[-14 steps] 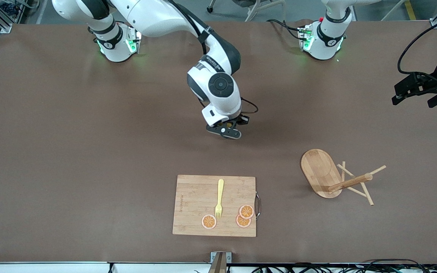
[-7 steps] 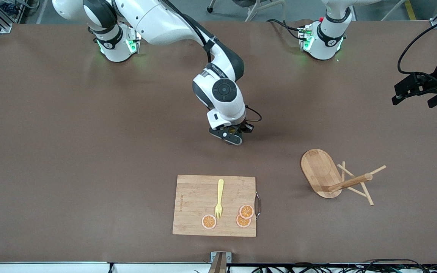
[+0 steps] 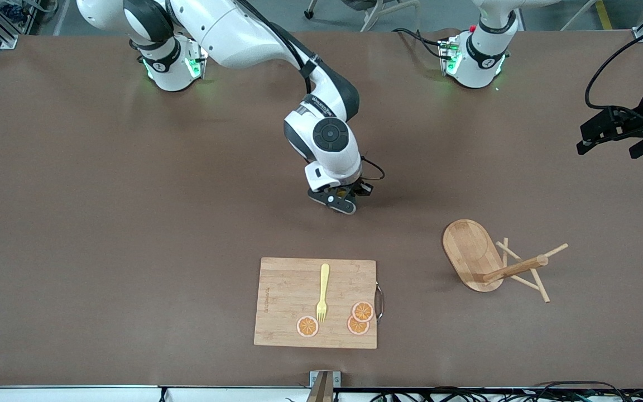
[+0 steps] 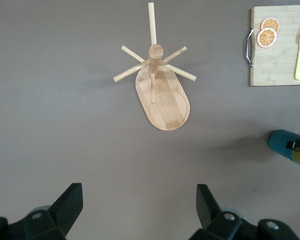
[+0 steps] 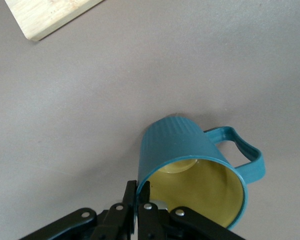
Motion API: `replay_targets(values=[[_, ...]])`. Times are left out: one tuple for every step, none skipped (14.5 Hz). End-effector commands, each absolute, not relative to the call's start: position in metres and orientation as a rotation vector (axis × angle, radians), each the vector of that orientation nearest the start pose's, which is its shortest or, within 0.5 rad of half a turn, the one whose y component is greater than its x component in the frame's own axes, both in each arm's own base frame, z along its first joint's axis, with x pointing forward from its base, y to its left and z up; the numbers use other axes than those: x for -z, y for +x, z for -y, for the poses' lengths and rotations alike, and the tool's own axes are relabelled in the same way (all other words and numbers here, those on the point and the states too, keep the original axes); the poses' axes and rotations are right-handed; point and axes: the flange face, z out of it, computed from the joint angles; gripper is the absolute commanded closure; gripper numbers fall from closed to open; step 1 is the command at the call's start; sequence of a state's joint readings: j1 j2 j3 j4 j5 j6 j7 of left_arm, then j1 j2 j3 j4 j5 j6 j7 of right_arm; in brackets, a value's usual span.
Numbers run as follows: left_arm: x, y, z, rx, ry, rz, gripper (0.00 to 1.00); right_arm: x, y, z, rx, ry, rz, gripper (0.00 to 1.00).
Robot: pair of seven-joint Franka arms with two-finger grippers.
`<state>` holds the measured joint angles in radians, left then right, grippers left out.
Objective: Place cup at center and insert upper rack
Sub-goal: 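Carry the teal mug with the right gripper toward the table center, then set the mug down, open the right gripper and withdraw it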
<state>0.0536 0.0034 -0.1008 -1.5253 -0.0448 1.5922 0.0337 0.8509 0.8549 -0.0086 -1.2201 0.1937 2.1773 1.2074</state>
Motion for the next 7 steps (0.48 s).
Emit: replay_targets(values=[[-0.6513,0.5563,0.0268,0.095,-3.183,-0.124,0.00,-0.2652,0.5040,-0.5846,-0.105,-2.885,-0.650,0.91],[-0.6522,0.5558,0.0260,0.098,-3.183,-0.122,0.00,-0.2634,0.5036,-0.5837,-0.092,-2.911,-0.568,0.91],[-0.6539,0.5548,0.0262,0.103,-3.184,-0.122,0.00,-0.2614,0.5035,-0.5821,-0.095,-2.927,-0.517,0.91],[-0.6547,0.5543,0.0262,0.105,-3.184,-0.119,0.00,-0.2614,0.5035,-0.5821,-0.094,-2.929,-0.505,0.91],[-0.6556,0.5538,0.0279,0.107,-3.183,-0.124,0.00,-0.2612,0.5035,-0.5819,-0.093,-2.932,-0.500,0.91],[-0.6556,0.5538,0.0280,0.107,-3.183,-0.127,0.00,-0.2613,0.5032,-0.5818,-0.098,-2.936,-0.497,0.91],[-0.6556,0.5538,0.0280,0.107,-3.183,-0.129,0.00,-0.2609,0.5029,-0.5815,-0.098,-2.942,-0.491,0.88]])
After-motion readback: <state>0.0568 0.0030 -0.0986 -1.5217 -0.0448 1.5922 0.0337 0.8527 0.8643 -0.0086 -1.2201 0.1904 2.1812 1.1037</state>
